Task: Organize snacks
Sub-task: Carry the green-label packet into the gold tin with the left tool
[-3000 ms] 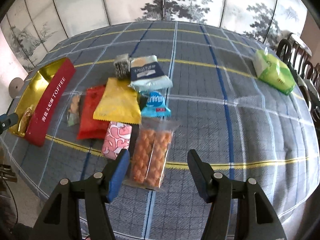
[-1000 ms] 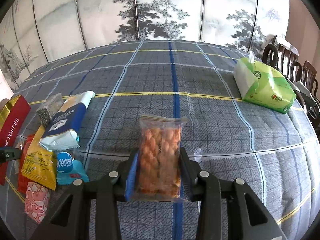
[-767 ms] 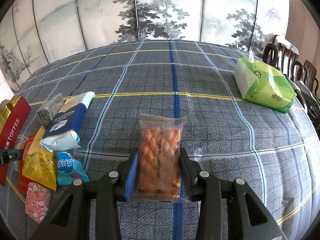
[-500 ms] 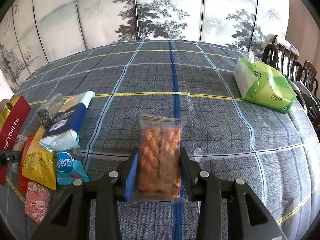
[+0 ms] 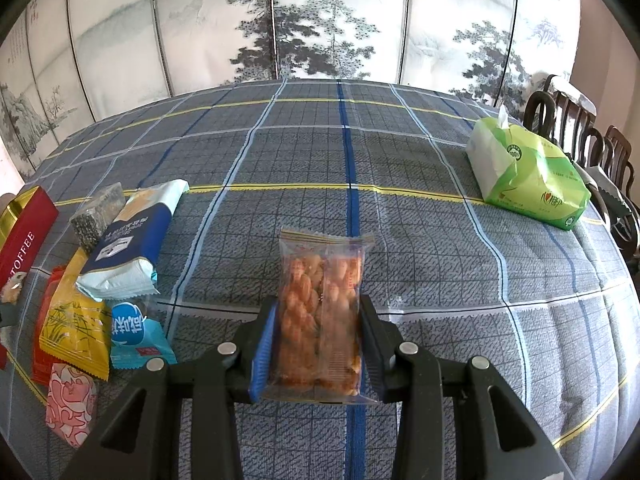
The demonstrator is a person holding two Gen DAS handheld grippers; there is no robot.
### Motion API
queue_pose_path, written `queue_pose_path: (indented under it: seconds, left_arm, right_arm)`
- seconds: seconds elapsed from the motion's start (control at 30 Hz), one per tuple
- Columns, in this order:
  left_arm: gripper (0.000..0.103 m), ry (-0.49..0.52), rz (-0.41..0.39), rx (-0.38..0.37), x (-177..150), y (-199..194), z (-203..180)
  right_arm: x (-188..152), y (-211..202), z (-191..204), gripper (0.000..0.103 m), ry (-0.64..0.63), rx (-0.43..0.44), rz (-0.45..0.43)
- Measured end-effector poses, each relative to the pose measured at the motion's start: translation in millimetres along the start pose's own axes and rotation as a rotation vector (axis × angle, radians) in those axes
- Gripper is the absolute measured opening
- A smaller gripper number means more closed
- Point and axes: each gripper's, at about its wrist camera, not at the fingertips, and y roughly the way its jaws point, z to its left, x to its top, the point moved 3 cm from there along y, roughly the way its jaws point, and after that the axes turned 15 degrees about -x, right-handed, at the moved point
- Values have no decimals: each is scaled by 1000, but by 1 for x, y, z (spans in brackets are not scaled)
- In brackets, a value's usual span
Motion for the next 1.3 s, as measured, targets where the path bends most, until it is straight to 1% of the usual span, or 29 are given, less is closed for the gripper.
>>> queue_pose_path:
  seconds: [0.17, 0.3, 0.5, 0.67, 0.87, 1.03, 1.3]
  left_arm:
    - [18, 25, -32, -4, 2, -22, -3]
    - [17, 34, -63, 9, 5, -40, 2]
    - [18, 8, -102, 62, 8, -67, 33]
    - [18, -50, -120, 118, 7, -83, 73]
    - [18, -99, -108, 156, -2, -86, 107]
    - [18, -132, -79, 155, -10, -78, 125]
    - [18, -114, -31, 164, -23, -64, 134]
  right_arm:
    - [0, 0, -1, 40, 0, 0, 0]
    - [0, 0, -1, 40, -1, 0, 0]
    - [0, 0, -1, 40, -1, 0, 0]
    - [0, -1, -1, 40, -1, -1, 0]
    - [0, -1, -1, 40, -3, -2, 0]
    - [0, -1, -1, 40, -3, -1, 0]
    - [0, -1, -1, 40, -3, -1, 0]
